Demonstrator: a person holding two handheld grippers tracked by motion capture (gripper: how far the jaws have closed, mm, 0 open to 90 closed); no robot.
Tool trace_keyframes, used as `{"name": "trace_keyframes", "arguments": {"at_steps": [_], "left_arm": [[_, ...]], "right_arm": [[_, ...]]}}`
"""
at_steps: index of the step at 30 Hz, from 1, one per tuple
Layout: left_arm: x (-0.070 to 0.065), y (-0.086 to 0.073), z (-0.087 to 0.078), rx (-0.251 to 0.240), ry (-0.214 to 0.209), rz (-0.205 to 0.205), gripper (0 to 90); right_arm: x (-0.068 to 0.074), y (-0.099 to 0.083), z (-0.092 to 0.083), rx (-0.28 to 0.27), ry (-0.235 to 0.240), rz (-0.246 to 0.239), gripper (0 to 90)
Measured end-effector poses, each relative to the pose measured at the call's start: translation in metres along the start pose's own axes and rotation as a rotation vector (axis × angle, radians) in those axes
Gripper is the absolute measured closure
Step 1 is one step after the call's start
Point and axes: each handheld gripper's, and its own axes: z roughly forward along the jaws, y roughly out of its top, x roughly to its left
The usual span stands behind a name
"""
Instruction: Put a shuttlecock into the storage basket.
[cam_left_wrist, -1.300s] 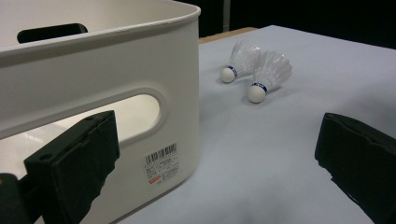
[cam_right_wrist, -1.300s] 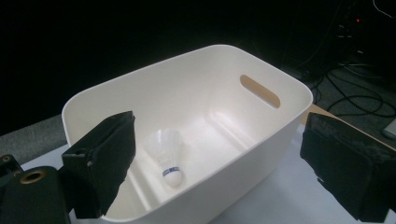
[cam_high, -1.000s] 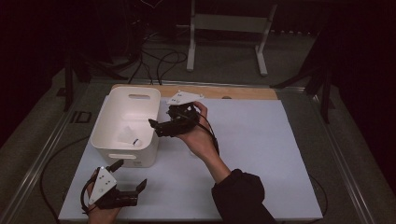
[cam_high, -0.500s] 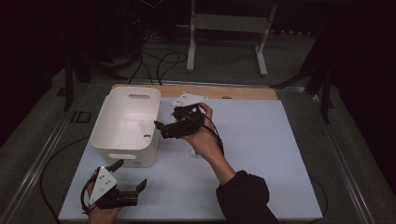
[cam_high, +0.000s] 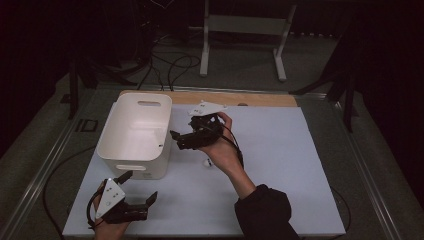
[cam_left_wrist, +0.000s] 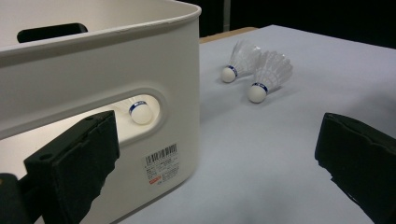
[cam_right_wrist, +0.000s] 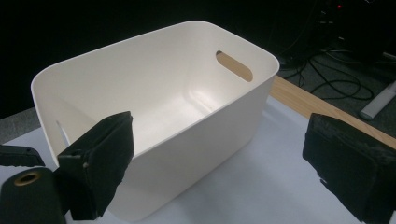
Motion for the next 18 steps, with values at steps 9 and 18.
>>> {"name": "trace_keyframes", "arguments": {"at_steps": [9,18], "left_arm": [[0.0001,-0.0001,-0.0001,-0.002,-0.001,-0.004,0.4],[-0.0001,0.0,0.0001,0.0,0.0,0.0,0.4]], "right_arm": [[-0.002,-0.0041,-0.0009,0.004,-0.005,0.006,8.7],[-0.0049,-0.0079,-0.0022,0.007,-0.012,0.011,8.7]]}}
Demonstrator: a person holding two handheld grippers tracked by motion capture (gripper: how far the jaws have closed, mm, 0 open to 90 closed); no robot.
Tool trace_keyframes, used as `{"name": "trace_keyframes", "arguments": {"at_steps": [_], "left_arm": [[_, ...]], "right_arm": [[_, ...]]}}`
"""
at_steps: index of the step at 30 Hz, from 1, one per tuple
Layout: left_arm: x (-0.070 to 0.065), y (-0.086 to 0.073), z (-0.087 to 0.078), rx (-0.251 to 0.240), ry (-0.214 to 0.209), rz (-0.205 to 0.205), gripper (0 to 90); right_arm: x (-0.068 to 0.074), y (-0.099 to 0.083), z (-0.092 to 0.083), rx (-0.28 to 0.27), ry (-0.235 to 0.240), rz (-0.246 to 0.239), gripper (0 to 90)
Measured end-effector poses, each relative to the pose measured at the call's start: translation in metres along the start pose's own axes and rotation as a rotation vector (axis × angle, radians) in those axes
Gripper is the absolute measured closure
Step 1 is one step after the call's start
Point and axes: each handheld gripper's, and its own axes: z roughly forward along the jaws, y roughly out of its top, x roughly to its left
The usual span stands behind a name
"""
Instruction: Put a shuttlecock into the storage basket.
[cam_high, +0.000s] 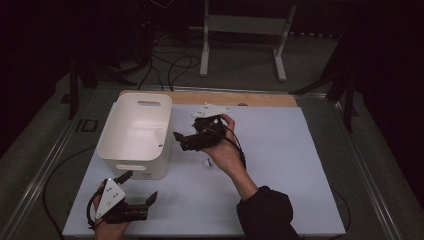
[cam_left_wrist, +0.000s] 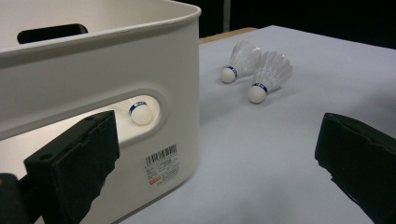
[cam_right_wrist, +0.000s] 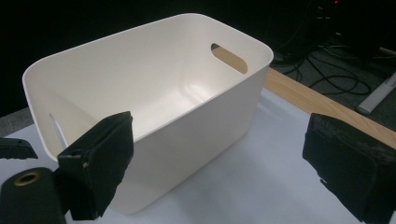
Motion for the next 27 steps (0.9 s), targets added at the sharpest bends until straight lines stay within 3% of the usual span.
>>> {"name": "trace_keyframes", "arguments": {"at_steps": [27], "left_arm": [[0.0,0.0,-0.001,-0.001,0.002,0.002,0.4]], "right_arm": [[-0.018,-0.017,-0.011,0.038,-0.042,0.016,8.7]]}}
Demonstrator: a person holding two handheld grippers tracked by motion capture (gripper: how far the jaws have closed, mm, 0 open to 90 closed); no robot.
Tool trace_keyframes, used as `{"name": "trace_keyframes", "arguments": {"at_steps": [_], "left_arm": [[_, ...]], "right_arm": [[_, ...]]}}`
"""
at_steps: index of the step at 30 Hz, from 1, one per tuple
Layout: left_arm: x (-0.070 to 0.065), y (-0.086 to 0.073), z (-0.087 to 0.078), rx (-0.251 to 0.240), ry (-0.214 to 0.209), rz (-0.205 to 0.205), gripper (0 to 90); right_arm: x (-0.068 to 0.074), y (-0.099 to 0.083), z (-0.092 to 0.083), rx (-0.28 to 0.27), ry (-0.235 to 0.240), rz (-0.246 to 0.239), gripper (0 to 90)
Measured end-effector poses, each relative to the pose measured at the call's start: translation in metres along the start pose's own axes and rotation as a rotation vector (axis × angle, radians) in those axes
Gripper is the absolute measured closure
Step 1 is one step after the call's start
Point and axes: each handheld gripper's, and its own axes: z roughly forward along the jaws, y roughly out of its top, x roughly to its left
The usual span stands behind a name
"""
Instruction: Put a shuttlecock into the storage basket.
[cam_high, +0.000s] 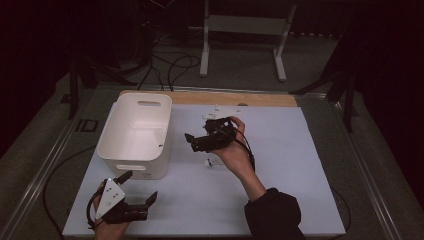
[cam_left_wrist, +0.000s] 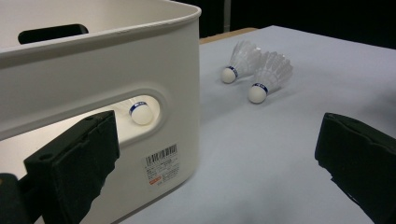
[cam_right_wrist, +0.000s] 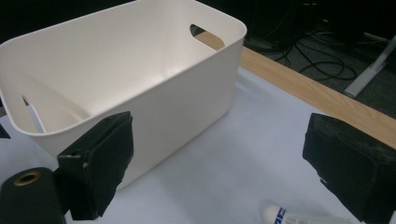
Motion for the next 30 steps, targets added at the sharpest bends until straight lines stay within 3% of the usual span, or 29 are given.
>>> {"name": "trace_keyframes", "arguments": {"at_steps": [30], "left_arm": [[0.0,0.0,0.0,-0.004,0.001,-0.004,0.4]], "right_arm": [[-0.015,-0.038,-0.003,0.084,-0.025,0.043,7.2]]}}
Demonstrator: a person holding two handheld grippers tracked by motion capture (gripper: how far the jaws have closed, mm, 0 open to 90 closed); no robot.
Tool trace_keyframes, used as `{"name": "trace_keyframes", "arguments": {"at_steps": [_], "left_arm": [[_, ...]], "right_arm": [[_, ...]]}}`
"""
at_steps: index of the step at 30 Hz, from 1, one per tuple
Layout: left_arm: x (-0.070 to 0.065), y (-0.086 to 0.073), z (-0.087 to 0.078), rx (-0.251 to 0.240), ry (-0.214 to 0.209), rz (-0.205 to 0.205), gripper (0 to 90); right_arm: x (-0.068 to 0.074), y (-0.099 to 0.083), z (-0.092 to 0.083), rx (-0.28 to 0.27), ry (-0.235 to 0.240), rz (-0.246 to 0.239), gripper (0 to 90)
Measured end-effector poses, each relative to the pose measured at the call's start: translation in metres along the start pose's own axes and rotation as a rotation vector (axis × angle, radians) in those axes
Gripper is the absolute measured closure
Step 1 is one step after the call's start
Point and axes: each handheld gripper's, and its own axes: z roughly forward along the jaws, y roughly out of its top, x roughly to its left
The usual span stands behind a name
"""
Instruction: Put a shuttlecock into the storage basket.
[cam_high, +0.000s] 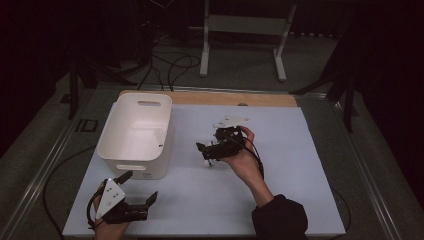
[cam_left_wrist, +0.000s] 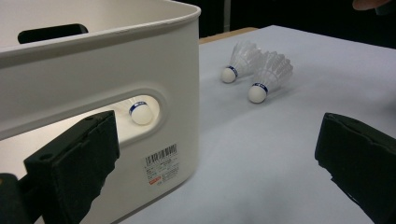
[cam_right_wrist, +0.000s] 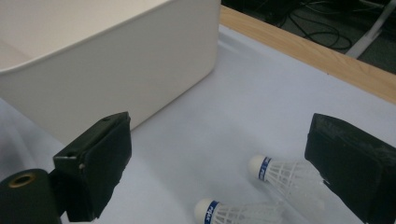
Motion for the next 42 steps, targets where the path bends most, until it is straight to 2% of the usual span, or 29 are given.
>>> {"name": "trace_keyframes", "arguments": {"at_steps": [14,30,40,42], "left_arm": [[0.0,0.0,0.0,0.004,-0.002,0.005,0.4],[0.0,0.0,0.0,0.003,-0.002,0.005,0.4],[0.0,0.0,0.0,0.001,-0.001,0.003,0.4],[0.0,0.0,0.0,0.002,-0.001,0.003,0.4]], "right_arm": [[-0.005,-0.023,0.007,0.052,0.0,0.033,7.2],[-0.01,-0.036,0.014,0.121,-0.014,0.06,7.2],[-0.012,-0.044,0.018,0.153,-0.023,0.067,7.3],[-0.012,-0.046,0.019,0.172,-0.021,0.062,7.3]]}}
